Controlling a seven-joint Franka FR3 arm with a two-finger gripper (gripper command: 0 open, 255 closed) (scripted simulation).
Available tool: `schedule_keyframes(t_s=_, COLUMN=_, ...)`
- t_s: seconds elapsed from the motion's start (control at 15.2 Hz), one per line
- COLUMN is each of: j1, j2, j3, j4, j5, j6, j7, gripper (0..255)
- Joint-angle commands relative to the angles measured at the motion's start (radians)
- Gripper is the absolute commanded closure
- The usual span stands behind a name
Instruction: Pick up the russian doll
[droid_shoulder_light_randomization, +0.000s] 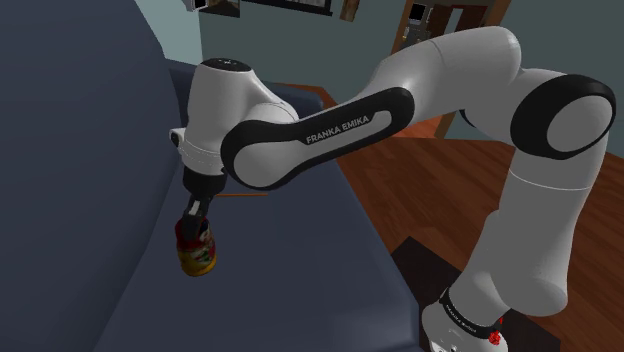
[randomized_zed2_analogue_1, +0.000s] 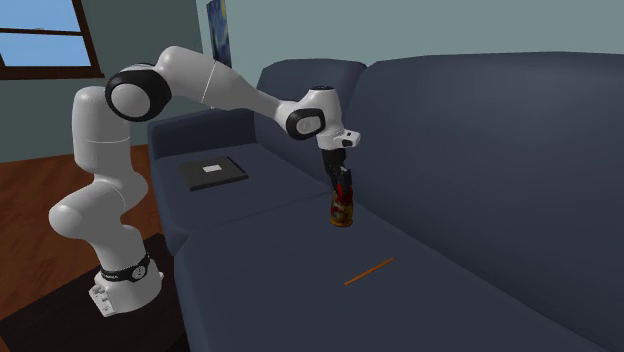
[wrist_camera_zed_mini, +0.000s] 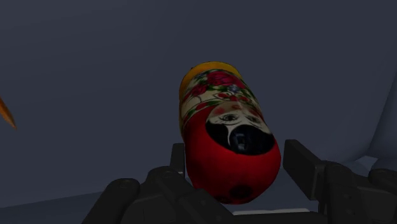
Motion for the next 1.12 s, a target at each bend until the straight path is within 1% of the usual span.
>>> schedule_keyframes(t_s=0.0, j1=0.000, j2=0.000, j3=0.000, j4=-0.002, j5=0.000, j6=0.000, j7=0.000, gripper=255)
schedule_keyframes(t_s=0.4, j1=0.000, j2=0.003, j3=0.000, j4=0.000, j5=-0.001, j6=0.002, j7=0.001, gripper=255)
schedule_keyframes(t_s=1.06, j1=-0.003, j2=-0.032, j3=0.007, j4=0.090, j5=0.018, j6=-0.121, j7=-0.010, gripper=255)
